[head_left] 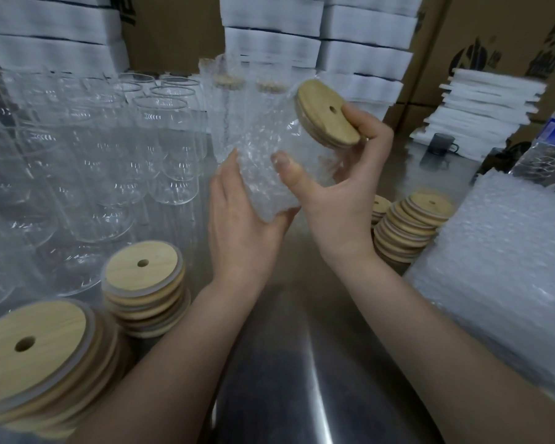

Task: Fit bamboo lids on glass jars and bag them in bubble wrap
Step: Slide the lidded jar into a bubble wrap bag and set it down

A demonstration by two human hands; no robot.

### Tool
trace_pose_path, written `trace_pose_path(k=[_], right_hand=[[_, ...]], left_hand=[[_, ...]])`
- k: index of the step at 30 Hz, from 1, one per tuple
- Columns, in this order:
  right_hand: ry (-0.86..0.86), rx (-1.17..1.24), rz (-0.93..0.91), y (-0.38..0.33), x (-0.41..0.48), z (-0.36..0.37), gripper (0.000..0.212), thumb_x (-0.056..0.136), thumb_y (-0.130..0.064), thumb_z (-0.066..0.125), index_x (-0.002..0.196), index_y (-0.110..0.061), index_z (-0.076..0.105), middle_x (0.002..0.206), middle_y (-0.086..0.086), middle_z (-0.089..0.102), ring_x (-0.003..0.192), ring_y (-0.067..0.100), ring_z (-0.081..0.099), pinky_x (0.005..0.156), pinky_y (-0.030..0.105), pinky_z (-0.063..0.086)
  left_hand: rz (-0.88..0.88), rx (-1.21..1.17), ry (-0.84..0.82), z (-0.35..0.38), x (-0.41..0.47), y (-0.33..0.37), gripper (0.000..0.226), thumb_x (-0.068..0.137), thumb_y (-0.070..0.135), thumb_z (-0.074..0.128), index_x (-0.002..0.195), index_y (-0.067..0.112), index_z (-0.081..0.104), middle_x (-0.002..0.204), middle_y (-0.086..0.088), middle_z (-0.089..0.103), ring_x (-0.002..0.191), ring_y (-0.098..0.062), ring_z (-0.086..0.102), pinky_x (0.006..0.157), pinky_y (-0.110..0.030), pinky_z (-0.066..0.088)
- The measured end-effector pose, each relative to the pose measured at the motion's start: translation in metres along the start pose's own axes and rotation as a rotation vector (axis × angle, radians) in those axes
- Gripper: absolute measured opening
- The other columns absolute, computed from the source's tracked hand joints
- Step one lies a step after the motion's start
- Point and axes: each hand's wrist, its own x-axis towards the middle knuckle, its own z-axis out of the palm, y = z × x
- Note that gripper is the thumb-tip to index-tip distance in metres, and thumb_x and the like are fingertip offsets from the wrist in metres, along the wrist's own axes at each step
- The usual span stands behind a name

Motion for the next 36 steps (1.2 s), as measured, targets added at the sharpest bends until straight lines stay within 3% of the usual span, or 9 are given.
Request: trace_pose_path(k=[4,8,11,15,20,25,29,32,36], right_hand=[[-0.035,-0.016,0.004,0.005,-0.001,0.002,0.072,0.069,-0.015,0.087,0.123,-0.01,0.04,0.119,-0.01,0.047,0.115,0.006,0.053,0.099,0.024,0.044],[-0.077,-0.047,0.015,0.007,-0.006,0.004,0.074,0.067,-0.016,0.088,0.124,-0.002,0.044,0.115,-0.013,0.048,0.114,0.008,0.054,0.098,0.023,0.045],[-0.087,-0.086,0.011,0.006,-0.006,0.004,0.071,0.068,-0.017,0.088,0.122,-0.004,0.044,0.114,-0.014,0.046,0.112,0.006,0.053,0.096,0.02,0.045],[-0.134,-0.11,0.014,0.001,-0.005,0.005,0.067,0.069,-0.019,0.087,0.119,-0.012,0.042,0.117,-0.001,0.049,0.116,0.017,0.055,0.1,0.035,0.048],[-0.199,-0.164,0.04,-0.001,-0.004,0.003,0.053,0.076,-0.023,0.078,0.116,-0.013,0.045,0.116,0.004,0.052,0.116,0.029,0.054,0.099,0.05,0.046],[-0.231,-0.193,0.018,-0.002,-0.002,0.004,0.046,0.085,-0.029,0.068,0.119,-0.002,0.053,0.12,0.01,0.055,0.118,0.031,0.054,0.102,0.05,0.044],[-0.201,-0.196,-0.015,-0.003,0.005,-0.001,0.047,0.093,-0.034,0.044,0.127,-0.004,0.058,0.136,0.014,0.046,0.132,0.009,0.042,0.113,0.029,0.035],[-0.042,0.067,0.127,-0.004,0.013,-0.005,0.032,0.101,-0.022,0.038,0.131,-0.021,0.048,0.139,0.004,0.044,0.131,0.019,0.047,0.106,0.038,0.045],[0.053,0.247,0.452,0.003,0.023,-0.014,0.045,0.101,-0.004,0.036,0.139,-0.028,0.042,0.129,0.002,0.053,0.114,0.012,0.057,0.085,0.023,0.051]], left_hand=[[0.039,-0.007,0.042,0.0,0.001,0.0,0.092,0.073,0.025,0.081,0.147,0.002,0.031,0.144,-0.013,0.04,0.133,-0.014,0.029,0.101,0.004,0.01],[0.067,-0.021,0.059,-0.001,0.001,0.004,0.083,0.075,0.024,0.075,0.145,0.002,0.035,0.142,-0.014,0.045,0.133,-0.022,0.038,0.107,-0.014,0.023],[0.053,-0.051,0.052,-0.003,0.002,0.007,0.084,0.075,0.032,0.071,0.147,0.009,0.034,0.139,-0.002,0.042,0.131,-0.008,0.035,0.106,-0.011,0.023],[0.047,-0.096,0.044,-0.007,0.003,0.009,0.084,0.076,0.03,0.073,0.148,0.013,0.033,0.137,0.012,0.037,0.13,-0.002,0.034,0.108,-0.014,0.026],[0.042,-0.166,-0.016,-0.01,0.005,0.013,0.083,0.076,0.028,0.077,0.147,0.011,0.036,0.143,-0.004,0.049,0.134,-0.016,0.045,0.11,-0.04,0.038],[-0.019,-0.274,-0.031,-0.01,0.006,0.014,0.085,0.075,0.029,0.081,0.146,0.021,0.035,0.14,0.006,0.05,0.132,-0.003,0.044,0.111,-0.031,0.038],[-0.107,-0.384,-0.028,-0.01,0.007,0.014,0.093,0.07,0.028,0.086,0.142,0.027,0.028,0.132,0.02,0.045,0.121,0.017,0.042,0.101,-0.007,0.034],[-0.174,-0.49,-0.031,-0.011,0.008,0.015,0.083,0.068,0.026,0.085,0.129,0.03,0.028,0.128,0.01,0.045,0.116,0.009,0.049,0.096,-0.01,0.04],[-0.246,-0.642,-0.087,-0.012,0.008,0.014,0.068,0.068,0.022,0.079,0.12,0.023,0.035,0.126,-0.007,0.056,0.113,-0.012,0.061,0.097,-0.03,0.051]])
